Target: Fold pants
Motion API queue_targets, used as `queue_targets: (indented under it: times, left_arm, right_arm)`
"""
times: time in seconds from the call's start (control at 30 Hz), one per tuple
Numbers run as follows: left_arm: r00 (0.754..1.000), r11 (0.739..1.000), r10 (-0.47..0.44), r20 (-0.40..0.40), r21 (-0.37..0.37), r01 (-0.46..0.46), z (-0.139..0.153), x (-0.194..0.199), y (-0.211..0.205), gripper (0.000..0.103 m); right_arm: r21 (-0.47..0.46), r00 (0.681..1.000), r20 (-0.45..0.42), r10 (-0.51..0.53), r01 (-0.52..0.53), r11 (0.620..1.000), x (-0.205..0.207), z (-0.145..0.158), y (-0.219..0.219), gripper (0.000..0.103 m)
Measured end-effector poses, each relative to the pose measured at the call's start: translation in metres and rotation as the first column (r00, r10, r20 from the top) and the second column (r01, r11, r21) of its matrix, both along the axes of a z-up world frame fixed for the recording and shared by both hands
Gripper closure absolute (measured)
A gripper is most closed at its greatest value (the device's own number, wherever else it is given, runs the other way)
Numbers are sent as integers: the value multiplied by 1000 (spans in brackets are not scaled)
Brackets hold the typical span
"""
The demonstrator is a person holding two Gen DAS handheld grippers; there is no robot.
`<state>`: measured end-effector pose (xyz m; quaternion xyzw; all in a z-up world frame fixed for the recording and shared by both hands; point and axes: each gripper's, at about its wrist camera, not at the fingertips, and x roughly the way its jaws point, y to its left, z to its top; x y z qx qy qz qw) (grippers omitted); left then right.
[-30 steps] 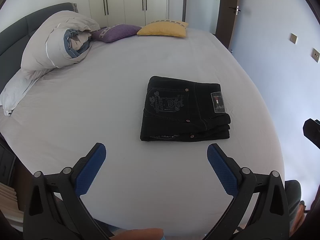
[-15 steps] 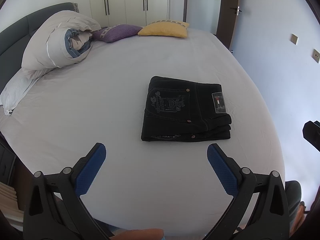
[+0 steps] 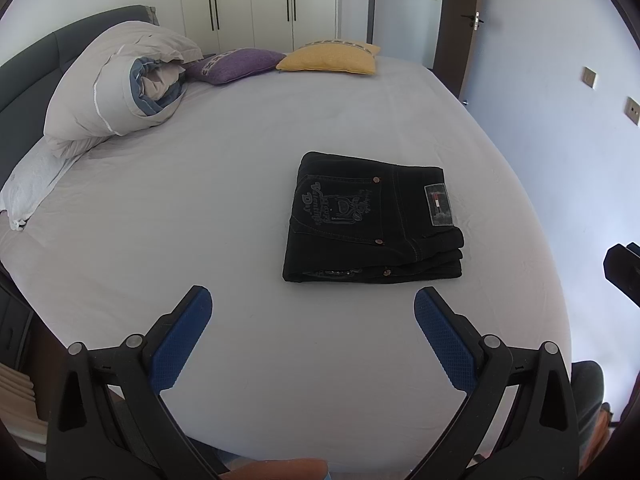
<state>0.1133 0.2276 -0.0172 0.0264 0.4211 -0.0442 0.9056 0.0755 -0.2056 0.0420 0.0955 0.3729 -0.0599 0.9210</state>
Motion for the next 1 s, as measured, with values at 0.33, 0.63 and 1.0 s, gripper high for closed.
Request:
queue_targets:
  times: [0.33, 0.63, 1.0]
  left_arm:
    - [1000, 1000, 1, 0, 1, -1, -1, 0, 0, 0]
    - [1000, 1000, 1, -2, 0, -1, -2, -1, -1, 0]
    - [1000, 1000, 2, -4, -4, -2, -5, -3, -1, 0]
  right_arm:
    - [3, 1000, -1, 2, -2, 1000, -1, -1, 1, 0]
    - [4, 1000, 0, 7, -7, 1000, 0, -2, 1, 0]
    - [6, 1000, -2, 11, -11, 1000, -3, -3, 5, 0]
